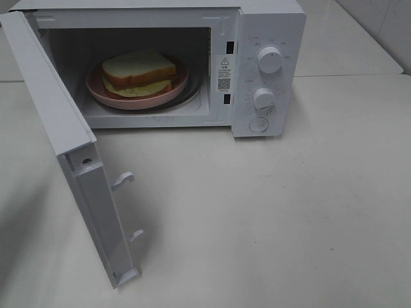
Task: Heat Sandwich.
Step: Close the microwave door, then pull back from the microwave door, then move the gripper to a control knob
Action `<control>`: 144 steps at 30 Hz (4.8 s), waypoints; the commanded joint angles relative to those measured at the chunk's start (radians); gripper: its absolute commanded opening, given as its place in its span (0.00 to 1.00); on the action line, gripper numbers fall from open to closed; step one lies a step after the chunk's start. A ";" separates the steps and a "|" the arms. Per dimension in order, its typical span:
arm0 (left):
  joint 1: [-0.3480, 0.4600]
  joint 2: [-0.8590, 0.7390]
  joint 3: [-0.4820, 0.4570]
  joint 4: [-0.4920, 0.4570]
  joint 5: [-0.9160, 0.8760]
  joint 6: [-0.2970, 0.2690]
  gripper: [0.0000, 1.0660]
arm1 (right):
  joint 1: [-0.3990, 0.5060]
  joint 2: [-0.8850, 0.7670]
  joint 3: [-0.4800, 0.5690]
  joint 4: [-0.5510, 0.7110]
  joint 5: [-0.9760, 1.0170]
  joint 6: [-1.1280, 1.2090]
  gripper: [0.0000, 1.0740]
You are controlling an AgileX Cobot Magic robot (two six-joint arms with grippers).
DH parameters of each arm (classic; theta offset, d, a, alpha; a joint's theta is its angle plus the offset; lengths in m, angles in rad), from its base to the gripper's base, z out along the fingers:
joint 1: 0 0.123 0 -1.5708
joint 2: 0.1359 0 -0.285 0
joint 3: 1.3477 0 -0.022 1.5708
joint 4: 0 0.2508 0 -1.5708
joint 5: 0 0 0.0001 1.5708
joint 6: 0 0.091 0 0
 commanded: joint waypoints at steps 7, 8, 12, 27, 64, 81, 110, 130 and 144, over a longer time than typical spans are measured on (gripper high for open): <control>-0.022 0.134 -0.035 0.126 -0.169 -0.079 0.00 | -0.005 -0.030 0.001 0.002 -0.007 -0.006 0.71; -0.035 0.144 -0.035 0.118 -0.177 -0.076 0.00 | -0.005 -0.030 0.001 0.002 -0.007 -0.006 0.71; -0.109 0.186 -0.046 0.094 -0.187 -0.040 0.00 | -0.005 -0.030 0.001 0.002 -0.007 -0.006 0.71; -0.368 0.282 -0.137 -0.134 -0.210 0.058 0.00 | -0.005 -0.030 0.001 0.002 -0.007 -0.006 0.71; -0.698 0.566 -0.540 -0.574 -0.155 0.207 0.00 | -0.005 -0.030 0.001 0.002 -0.007 -0.007 0.71; -0.698 0.656 -0.724 -0.618 -0.074 0.230 0.00 | -0.005 -0.030 0.001 0.002 -0.007 -0.006 0.71; -0.678 0.706 -0.871 -0.673 0.015 0.275 0.00 | -0.005 -0.030 0.001 0.002 -0.007 -0.006 0.71; -0.739 0.540 -0.734 -0.657 0.367 0.293 0.00 | -0.005 -0.030 0.001 0.002 -0.007 -0.006 0.71; -0.739 0.394 -0.646 -0.657 0.722 0.294 0.91 | -0.005 -0.030 0.001 0.002 -0.007 -0.006 0.71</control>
